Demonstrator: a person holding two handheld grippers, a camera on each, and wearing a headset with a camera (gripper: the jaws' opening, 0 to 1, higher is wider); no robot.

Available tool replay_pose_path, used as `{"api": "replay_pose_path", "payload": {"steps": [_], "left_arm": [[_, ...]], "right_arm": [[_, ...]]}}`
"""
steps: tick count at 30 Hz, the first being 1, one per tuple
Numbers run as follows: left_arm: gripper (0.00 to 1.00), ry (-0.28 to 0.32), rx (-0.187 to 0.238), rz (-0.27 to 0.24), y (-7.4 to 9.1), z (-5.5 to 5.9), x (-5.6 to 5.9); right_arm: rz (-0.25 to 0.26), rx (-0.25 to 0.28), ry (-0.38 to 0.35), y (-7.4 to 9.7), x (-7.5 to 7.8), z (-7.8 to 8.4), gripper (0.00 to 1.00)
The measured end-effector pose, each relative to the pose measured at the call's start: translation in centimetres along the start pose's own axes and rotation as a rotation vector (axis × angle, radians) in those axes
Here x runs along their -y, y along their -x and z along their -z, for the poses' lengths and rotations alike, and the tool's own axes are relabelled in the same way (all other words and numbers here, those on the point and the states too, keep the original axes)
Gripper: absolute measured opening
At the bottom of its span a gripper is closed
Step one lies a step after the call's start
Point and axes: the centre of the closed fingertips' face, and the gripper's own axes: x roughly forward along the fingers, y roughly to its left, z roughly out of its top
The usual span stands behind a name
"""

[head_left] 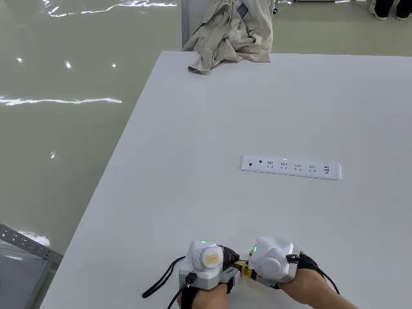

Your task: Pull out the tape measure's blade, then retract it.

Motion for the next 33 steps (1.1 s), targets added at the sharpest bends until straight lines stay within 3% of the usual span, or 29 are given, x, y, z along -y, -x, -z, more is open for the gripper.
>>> {"api": "replay_pose_path", "payload": {"steps": [7,33], "left_arm": [[0.73,-0.005,0.01,0.007,0.5,0.0,-0.4],[0.81,-0.054,0.047,0.057,2.7,0.4,-0.4]], "right_arm": [[0.024,0.023,-0.078,0.7,0.0,-0.1,0.32],[0.1,0.072,-0.245,3.6,-1.5,-0.9,0.44]]}}
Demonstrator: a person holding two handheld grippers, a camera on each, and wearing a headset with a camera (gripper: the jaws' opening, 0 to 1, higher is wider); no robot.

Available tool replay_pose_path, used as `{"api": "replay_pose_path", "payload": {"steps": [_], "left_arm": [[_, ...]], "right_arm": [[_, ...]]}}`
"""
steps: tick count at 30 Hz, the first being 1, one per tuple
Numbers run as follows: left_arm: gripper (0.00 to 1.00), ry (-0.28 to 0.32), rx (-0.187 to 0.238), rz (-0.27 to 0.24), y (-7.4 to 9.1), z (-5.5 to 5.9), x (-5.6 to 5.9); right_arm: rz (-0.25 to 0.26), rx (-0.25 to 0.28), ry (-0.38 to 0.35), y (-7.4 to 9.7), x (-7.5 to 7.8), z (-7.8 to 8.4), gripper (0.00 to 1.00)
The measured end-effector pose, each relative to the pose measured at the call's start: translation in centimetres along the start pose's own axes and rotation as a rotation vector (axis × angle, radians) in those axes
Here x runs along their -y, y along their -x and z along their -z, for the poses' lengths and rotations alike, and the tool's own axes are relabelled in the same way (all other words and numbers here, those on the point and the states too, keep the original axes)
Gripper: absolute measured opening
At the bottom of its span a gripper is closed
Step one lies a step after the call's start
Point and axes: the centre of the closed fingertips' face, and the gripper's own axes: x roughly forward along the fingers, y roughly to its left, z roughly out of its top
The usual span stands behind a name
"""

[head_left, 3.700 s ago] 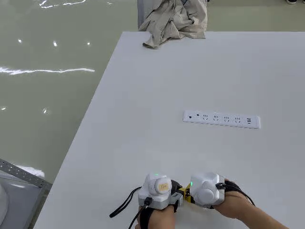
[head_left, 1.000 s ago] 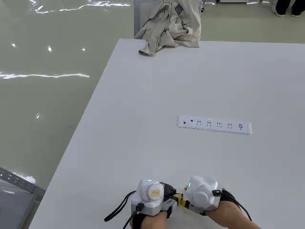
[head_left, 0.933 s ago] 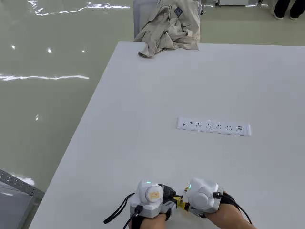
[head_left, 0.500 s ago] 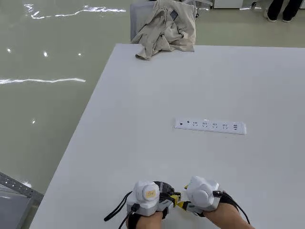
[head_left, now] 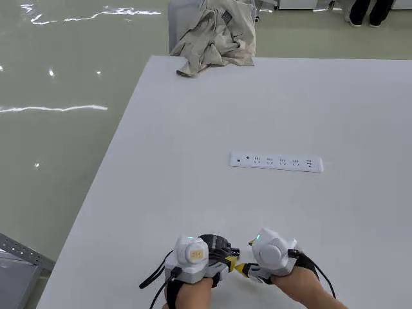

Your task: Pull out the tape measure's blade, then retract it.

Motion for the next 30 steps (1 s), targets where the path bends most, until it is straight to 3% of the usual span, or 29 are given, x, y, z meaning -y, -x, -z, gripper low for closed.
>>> {"api": "replay_pose_path", "payload": {"steps": [13,20,30], "left_arm": [[0.86,-0.026,0.021,0.02,1.4,0.3,-0.6],[0.86,-0.042,0.055,0.023,2.4,0.3,-1.2],[0.89,-0.07,0.072,0.051,3.8,0.5,-0.9]], "right_arm": [[0.03,0.024,-0.05,1.3,-1.0,-0.5,0.5],[0.053,0.043,-0.095,2.4,-1.4,-0.8,0.52],[0.087,0.08,-0.158,4.2,-2.3,-1.0,0.55]]}}
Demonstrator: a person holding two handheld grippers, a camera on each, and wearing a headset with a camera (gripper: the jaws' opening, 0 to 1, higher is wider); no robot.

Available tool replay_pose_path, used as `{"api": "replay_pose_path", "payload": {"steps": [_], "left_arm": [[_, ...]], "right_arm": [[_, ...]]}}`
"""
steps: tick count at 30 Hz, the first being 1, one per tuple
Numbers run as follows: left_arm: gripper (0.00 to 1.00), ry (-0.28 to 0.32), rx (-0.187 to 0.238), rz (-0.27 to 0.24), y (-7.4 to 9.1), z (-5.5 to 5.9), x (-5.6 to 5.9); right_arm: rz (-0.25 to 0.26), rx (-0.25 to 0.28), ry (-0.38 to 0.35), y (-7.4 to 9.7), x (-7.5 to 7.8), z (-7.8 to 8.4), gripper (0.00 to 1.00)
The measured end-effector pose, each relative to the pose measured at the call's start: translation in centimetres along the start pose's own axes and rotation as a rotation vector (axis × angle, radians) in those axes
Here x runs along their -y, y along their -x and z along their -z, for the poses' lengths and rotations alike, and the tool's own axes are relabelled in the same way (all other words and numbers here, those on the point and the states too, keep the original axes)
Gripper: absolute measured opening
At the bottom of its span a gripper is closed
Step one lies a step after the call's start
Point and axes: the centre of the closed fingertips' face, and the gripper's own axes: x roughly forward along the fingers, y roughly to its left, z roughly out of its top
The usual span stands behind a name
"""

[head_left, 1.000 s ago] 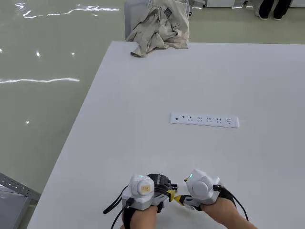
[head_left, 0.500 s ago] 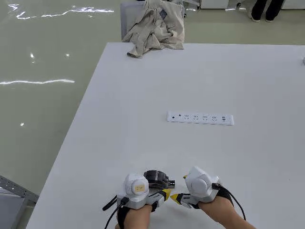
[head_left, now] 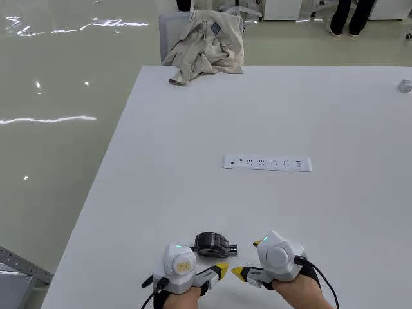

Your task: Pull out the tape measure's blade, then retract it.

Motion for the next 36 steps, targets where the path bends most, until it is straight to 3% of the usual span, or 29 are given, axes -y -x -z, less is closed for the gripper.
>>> {"api": "replay_pose_path", "payload": {"steps": [12,20,36], "left_arm": [[0.92,-0.027,0.022,0.034,1.7,0.4,0.5],[0.94,-0.034,0.015,0.055,2.5,1.3,0.6],[0.98,-0.024,0.026,0.06,4.7,2.1,-0.3]], "right_arm": [[0.02,0.009,-0.034,1.9,-0.8,1.0,0.6],[0.02,0.014,-0.063,3.1,-1.6,1.3,0.64],[0.032,0.016,-0.117,5.4,-2.8,2.1,0.72]]}}
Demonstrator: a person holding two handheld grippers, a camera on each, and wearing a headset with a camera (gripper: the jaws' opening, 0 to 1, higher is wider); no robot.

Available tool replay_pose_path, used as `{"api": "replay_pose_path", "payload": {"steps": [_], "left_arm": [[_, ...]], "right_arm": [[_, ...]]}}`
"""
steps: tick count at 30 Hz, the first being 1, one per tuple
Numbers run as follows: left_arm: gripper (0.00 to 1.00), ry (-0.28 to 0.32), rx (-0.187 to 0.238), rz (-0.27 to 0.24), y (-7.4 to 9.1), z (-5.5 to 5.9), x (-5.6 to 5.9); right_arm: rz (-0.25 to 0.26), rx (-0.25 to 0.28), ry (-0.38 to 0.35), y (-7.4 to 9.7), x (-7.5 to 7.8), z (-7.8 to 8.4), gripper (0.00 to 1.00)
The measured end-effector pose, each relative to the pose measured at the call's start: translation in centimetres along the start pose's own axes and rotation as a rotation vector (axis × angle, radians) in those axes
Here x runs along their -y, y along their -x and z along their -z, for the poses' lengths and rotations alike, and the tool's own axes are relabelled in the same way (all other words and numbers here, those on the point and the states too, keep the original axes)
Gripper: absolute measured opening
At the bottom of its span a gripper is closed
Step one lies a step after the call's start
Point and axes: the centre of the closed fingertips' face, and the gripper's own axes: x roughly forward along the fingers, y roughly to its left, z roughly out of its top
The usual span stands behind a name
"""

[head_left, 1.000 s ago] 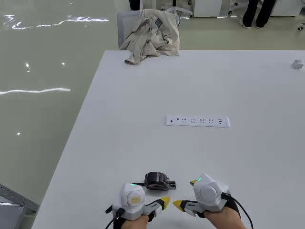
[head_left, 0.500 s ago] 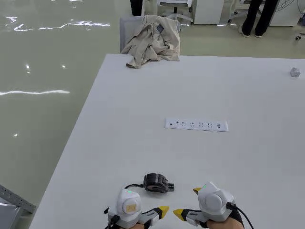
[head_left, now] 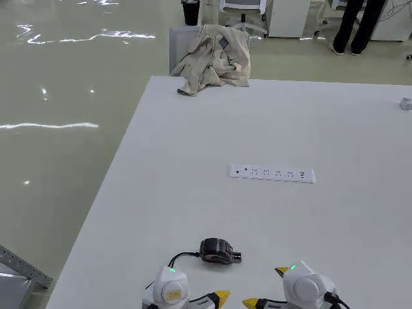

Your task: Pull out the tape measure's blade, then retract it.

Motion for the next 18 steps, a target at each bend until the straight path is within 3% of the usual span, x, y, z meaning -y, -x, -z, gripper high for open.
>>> {"api": "replay_pose_path", "payload": {"steps": [3,18], "left_arm": [[0.99,0.024,-0.001,0.003,0.6,0.2,0.0],[1.0,-0.006,0.006,0.023,3.1,1.1,1.2]], "right_arm": [[0.009,-0.002,-0.005,0.3,-0.4,0.3,0.73],[0.031,0.028,-0.059,3.3,-1.8,0.7,0.8]]}}
